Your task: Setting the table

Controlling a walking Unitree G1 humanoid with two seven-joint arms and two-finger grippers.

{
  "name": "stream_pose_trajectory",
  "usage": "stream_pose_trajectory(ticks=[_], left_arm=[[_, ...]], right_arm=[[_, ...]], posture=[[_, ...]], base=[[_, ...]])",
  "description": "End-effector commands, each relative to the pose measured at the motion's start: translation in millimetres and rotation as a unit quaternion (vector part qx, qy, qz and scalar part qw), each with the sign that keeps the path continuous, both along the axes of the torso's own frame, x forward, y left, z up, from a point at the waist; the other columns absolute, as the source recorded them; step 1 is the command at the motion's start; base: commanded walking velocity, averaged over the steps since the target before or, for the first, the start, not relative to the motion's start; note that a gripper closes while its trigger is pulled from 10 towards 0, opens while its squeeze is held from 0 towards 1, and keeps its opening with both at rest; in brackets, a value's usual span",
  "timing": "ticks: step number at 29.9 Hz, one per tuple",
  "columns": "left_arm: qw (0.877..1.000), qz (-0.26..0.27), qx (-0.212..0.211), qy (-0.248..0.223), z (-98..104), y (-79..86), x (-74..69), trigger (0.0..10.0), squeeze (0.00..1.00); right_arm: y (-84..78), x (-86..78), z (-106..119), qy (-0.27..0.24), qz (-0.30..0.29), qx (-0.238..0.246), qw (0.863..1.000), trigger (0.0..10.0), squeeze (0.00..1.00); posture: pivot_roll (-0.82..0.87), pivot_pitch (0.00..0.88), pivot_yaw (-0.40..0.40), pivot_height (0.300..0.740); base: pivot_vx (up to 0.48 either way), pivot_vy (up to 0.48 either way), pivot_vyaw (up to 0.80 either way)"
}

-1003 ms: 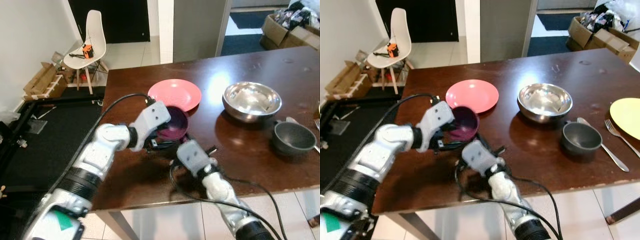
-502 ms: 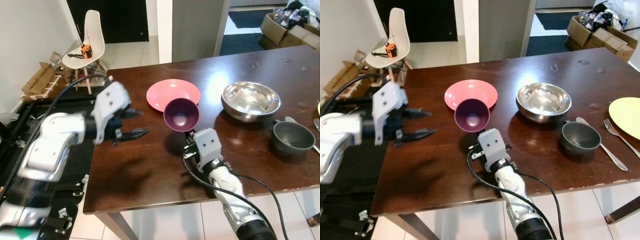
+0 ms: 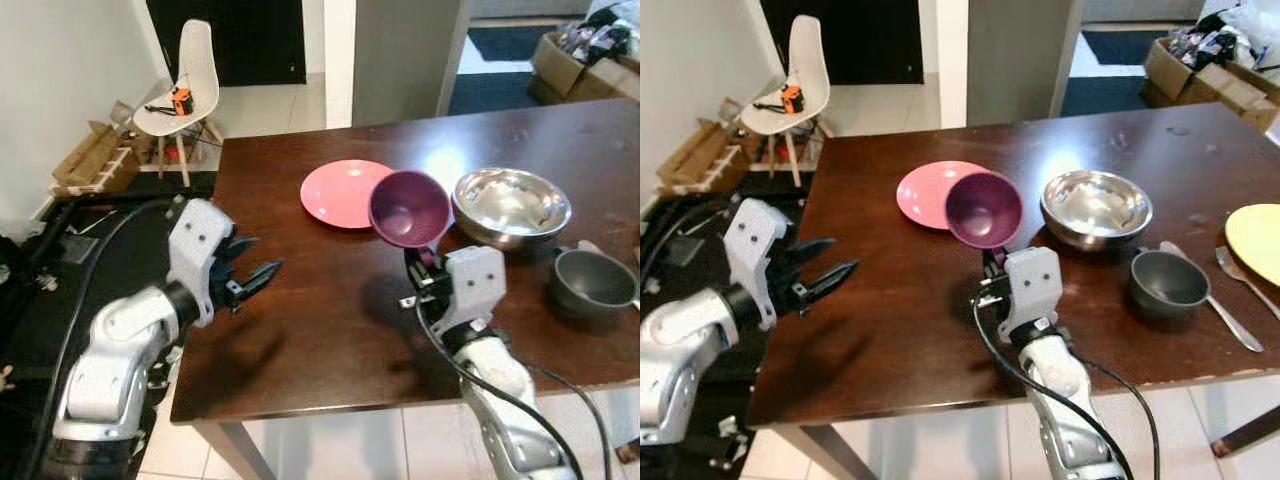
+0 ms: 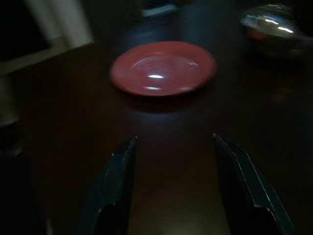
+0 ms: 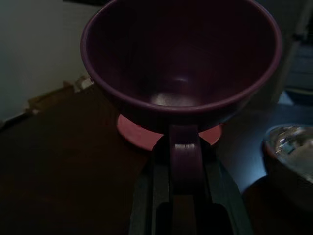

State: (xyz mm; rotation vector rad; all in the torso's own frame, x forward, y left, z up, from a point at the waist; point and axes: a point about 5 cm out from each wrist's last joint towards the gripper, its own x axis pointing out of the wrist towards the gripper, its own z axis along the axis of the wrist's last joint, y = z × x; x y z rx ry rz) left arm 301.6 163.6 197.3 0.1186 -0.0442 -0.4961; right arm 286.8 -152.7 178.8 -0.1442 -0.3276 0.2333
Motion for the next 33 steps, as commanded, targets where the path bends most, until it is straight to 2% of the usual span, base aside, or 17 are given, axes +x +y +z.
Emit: stream_pose_trajectory(ticks=[1,4,9,12,20,27,33], left_arm=[[0.997,0.073,-0.009,0.004,-9.7,12.9,-2.5,10.0,0.00],[0.988,0.156,-0.016,0.002,-24.2,20.0,-7.7,10.0,0.00],[0.981,0.194,-0.017,0.007,-34.3,23.4,-13.1,10.0,0.00],[0.973,0.231,-0.020,0.020,-43.9,28.2,-20.0,10.0,0.00],[0.964,0.264,-0.015,0.021,-53.6,31.0,-27.2,10.0,0.00],[0.962,0.269,-0.028,0.033,-63.2,20.8,-28.1,10.0,0.00],[0.965,0.259,-0.031,0.022,-60.2,9.3,-22.0,10.0,0.00]], right_arm=[[0.5,-5.4,2.8,0.005,0.009,0.006,1.000,10.0,0.00],[-0.8,-6.3,10.2,0.003,0.010,0.015,1.000,10.0,0.00],[4.2,-1.8,13.0,0.009,0.028,0.030,0.999,10.0,0.00],[12.7,1.2,7.3,0.041,0.055,0.044,0.997,10.0,0.00],[21.7,2.3,-7.1,0.086,0.079,0.062,0.991,10.0,0.00],[39.3,-2.3,-19.8,0.108,0.101,0.063,0.987,10.0,0.00],[40.5,2.2,-16.7,0.104,0.103,0.065,0.987,10.0,0.00]], posture=[[-0.06,0.000,0.123,0.740],[-0.06,0.000,0.109,0.740],[-0.06,0.000,0.086,0.740],[-0.05,0.000,0.068,0.740],[-0.04,0.000,0.062,0.740],[-0.04,0.000,0.062,0.740],[-0.04,0.000,0.064,0.740]], base=[[0.000,0.000,0.00],[0.000,0.000,0.00],[0.000,0.000,0.00],[0.000,0.000,0.00],[0.000,0.000,0.00],[0.000,0.000,0.00],[0.000,0.000,0.00]])
